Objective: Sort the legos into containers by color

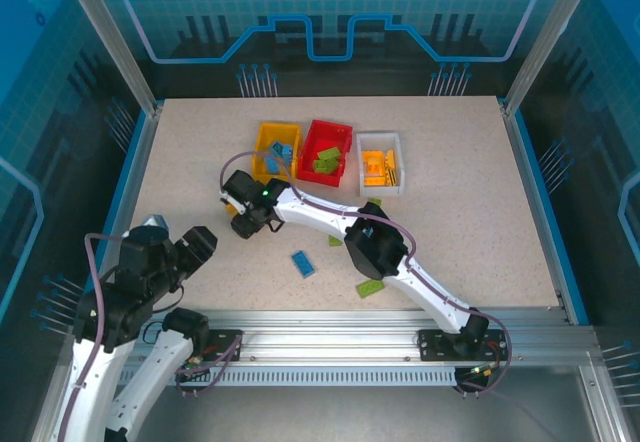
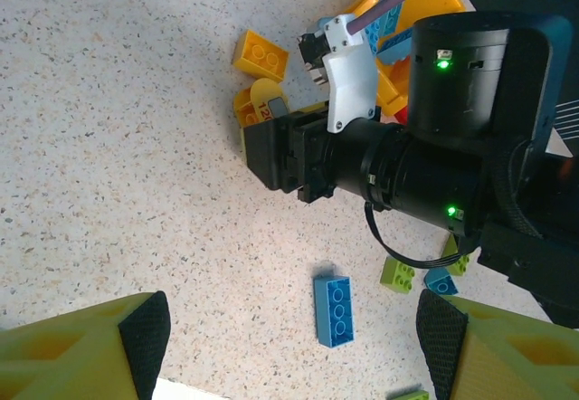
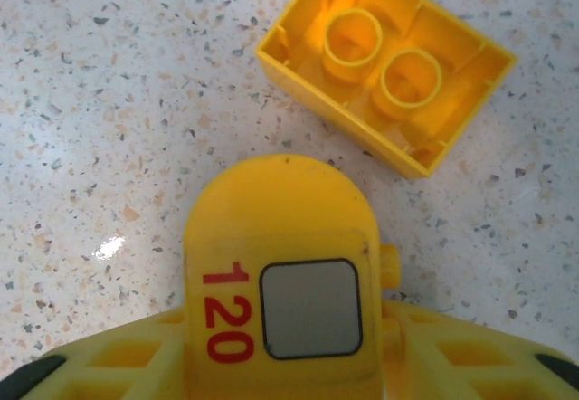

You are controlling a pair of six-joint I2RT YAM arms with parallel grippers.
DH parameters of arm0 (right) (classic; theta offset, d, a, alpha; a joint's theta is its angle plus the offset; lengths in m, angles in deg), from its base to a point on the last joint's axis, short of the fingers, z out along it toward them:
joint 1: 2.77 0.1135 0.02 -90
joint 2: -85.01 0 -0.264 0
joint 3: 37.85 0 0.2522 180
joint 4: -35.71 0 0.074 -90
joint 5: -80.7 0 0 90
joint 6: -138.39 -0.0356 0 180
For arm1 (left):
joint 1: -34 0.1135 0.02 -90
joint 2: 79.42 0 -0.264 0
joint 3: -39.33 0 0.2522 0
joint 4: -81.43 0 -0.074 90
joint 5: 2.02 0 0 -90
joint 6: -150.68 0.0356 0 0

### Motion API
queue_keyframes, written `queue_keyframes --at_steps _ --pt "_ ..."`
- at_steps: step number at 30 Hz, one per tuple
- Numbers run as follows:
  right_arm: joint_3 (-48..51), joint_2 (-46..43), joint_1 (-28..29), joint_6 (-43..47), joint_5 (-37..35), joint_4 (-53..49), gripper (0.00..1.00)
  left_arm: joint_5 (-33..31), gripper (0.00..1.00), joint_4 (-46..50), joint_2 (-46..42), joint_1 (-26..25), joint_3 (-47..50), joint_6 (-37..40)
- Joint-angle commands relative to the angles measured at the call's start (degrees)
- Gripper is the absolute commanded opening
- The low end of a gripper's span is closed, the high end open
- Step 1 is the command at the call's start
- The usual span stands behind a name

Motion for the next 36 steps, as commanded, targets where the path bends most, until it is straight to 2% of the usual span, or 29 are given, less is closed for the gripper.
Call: queue_keyframes --at_steps 1,5,11,15,18,22,26,30,36 --pt "-1.9 1.0 0.0 -0.6 0.2 -1.6 0.38 1.6 0.77 -0.3 0.5 -0.4 1.1 -0.5" --pt "4.9 -5.4 0.4 -0.9 -2.1 1.5 0.27 5.0 0.77 -2.8 1.8 -0.3 1.3 0.2" --pt "32.3 -31.8 -1.7 -5.7 -8.4 13.7 0.24 15.7 0.76 -11.2 8.4 -0.4 0.2 1.4" --pt "47.4 -47.8 -8.3 -10.4 -11.4 15.1 0.23 21.7 0.75 -19.6 14.6 -2.1 0.5 0.4" --pt "54.2 -54.4 -16.3 -12.4 -10.9 14.1 0.22 19.0 0.75 -25.4 19.7 -8.4 0.0 -0.1" --pt "55.1 -55.6 -25.8 -13.4 -9.5 11.3 0.22 13.6 0.75 -31.9 28.3 -18.9 -2.2 -0.4" --pt "48.1 -49.5 -31.4 -13.8 -11.5 5.5 0.22 10.2 0.75 -35.4 37.3 -25.8 -5.7 0.8" --pt "40.2 -40.9 -33.8 -14.5 -14.7 0.2 0.22 8.1 0.74 -37.7 43.8 -30.1 -8.1 1.6" --pt "34.2 -33.2 -35.2 -13.9 -16.8 -1.4 0.22 6.5 0.75 -38.9 49.1 -33.8 -10.0 2.5"
